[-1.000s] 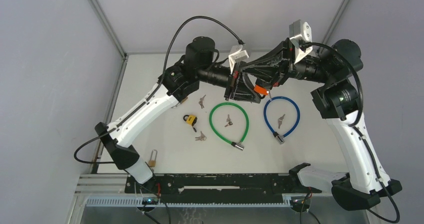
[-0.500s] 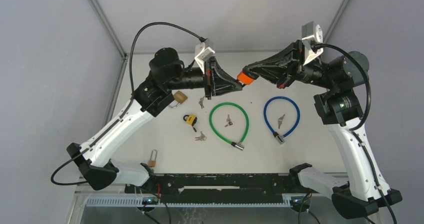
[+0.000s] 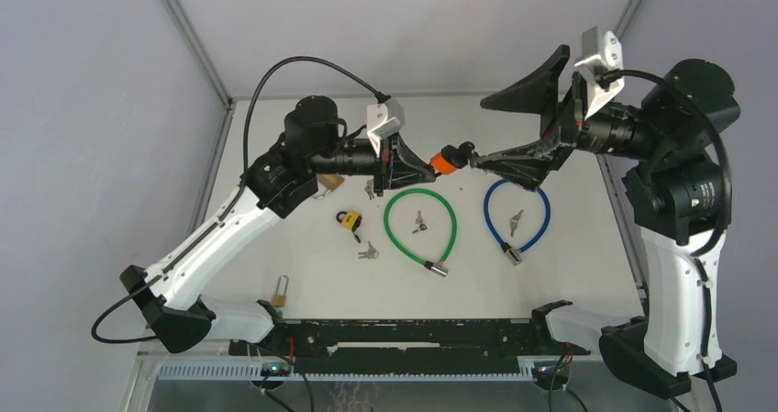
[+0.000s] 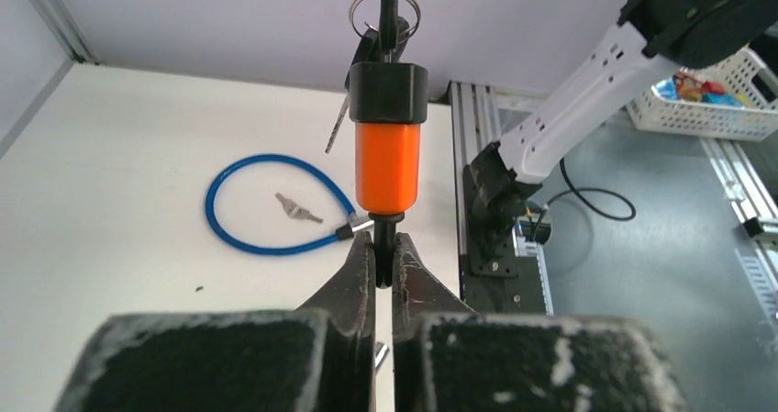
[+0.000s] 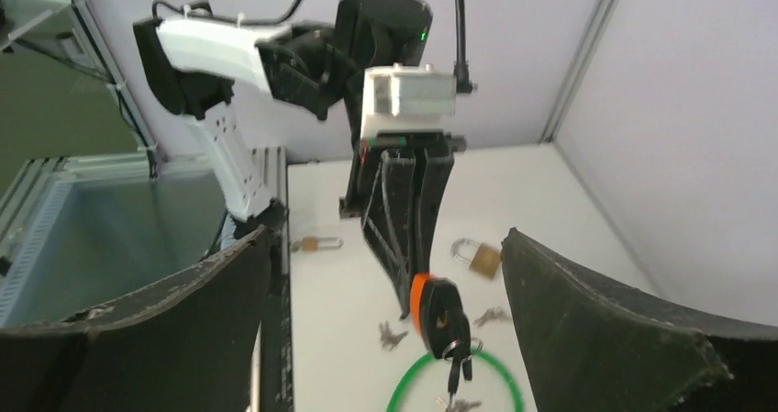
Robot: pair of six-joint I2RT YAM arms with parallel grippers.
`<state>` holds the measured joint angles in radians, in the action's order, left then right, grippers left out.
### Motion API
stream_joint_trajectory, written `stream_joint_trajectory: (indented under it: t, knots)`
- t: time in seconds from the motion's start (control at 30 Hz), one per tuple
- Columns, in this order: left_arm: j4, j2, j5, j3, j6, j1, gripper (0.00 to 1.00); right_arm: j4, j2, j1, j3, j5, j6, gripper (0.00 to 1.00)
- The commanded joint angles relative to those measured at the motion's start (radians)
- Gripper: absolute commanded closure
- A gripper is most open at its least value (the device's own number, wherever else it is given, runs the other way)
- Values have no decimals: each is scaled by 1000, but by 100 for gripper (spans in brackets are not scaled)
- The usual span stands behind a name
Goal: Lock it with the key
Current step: Lock the lock.
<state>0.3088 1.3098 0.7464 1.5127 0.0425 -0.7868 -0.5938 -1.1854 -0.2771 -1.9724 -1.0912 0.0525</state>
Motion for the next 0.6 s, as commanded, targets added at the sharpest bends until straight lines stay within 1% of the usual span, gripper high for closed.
stream_joint_trajectory:
  t: [0.0, 0.1, 0.2, 0.3, 0.37, 0.47, 0.57]
  knots:
    - [79, -58, 34, 33, -162, 1, 100, -475, -38, -18, -33, 39, -253, 2]
    - [95, -64, 34, 28, -174, 1, 100, -464, -30, -107, 10, 162, -261, 2]
    - [95, -61, 40, 29, -174, 0, 100, -462, -61, -188, 28, 251, -262, 2]
    - [95, -65, 39, 25, -174, -3, 100, -445, -76, -208, 62, 267, -265, 4]
    - [95, -72, 41, 21, -174, -5, 100, -442, -85, -215, 79, 276, -265, 8]
    - [95, -76, 38, 13, -174, -6, 100, -462, -98, -217, 88, 268, -273, 20]
    - [95, -81, 32, 6, -174, -6, 100, -462, -86, -217, 108, 253, -276, 25]
